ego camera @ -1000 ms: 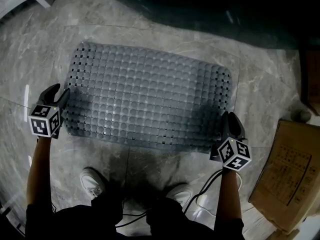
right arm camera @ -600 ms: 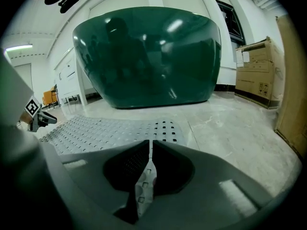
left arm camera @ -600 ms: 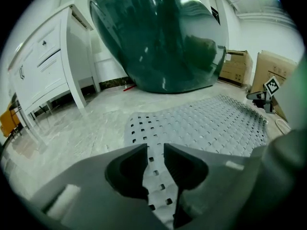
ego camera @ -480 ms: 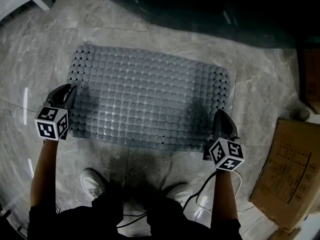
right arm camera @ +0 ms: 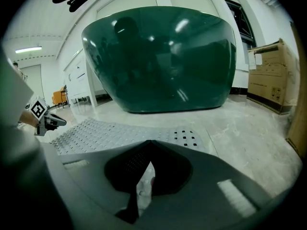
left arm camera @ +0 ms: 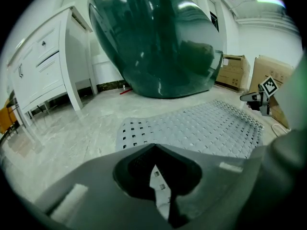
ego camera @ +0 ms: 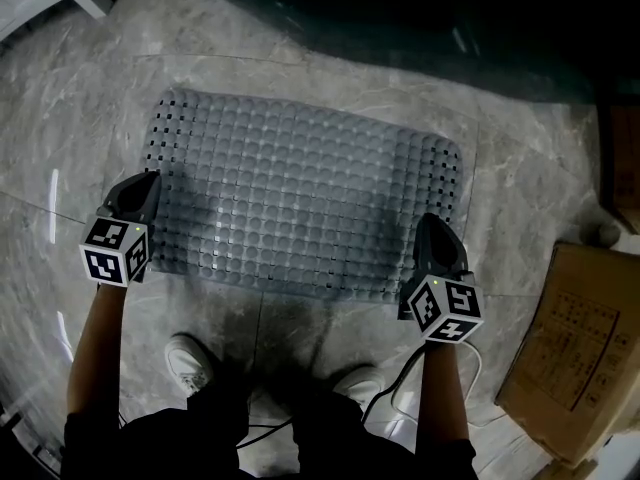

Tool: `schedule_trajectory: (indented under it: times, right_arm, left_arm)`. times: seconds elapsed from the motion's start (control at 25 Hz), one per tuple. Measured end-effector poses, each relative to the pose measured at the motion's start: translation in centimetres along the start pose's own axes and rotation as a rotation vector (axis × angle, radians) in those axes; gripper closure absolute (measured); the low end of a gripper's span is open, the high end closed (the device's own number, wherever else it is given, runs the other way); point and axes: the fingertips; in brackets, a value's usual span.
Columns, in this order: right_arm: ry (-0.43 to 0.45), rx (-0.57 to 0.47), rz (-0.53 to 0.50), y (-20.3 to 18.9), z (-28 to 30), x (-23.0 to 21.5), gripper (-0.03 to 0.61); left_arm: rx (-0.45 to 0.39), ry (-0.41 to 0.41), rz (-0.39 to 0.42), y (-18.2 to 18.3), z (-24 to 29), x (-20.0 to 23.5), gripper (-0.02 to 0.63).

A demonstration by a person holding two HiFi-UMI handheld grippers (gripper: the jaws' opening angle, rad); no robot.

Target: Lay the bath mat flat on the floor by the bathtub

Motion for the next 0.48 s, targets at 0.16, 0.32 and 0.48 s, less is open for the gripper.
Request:
schedule_trajectory:
  times: [0.16, 0.32, 0.48]
  right_arm:
    - [0.029, -0.027, 0.007, 1.4, -0.4, 1.2, 0.554]
    - [0.050, -0.045, 0.014, 3.0, -1.3, 2.2, 0.554]
    - [0.057, -0.047, 0.021, 4.9, -2.8, 2.5, 0.554]
  left_arm:
    - [-0.011, 0.001, -0.011, 0.9, -0.7, -0.3, 0.612]
    - [-0.045, 0.000, -0.032, 2.3, -2.0, -0.8, 0.612]
    - [-0.066, -0.013, -0.050, 3.7, -3.5, -1.8, 0.612]
Point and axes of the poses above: the fingertips, and each gripper's own axes: z forward along the fingers, x to its left, y out of its top, and after that the axes turned 5 degrees about y, right-handed
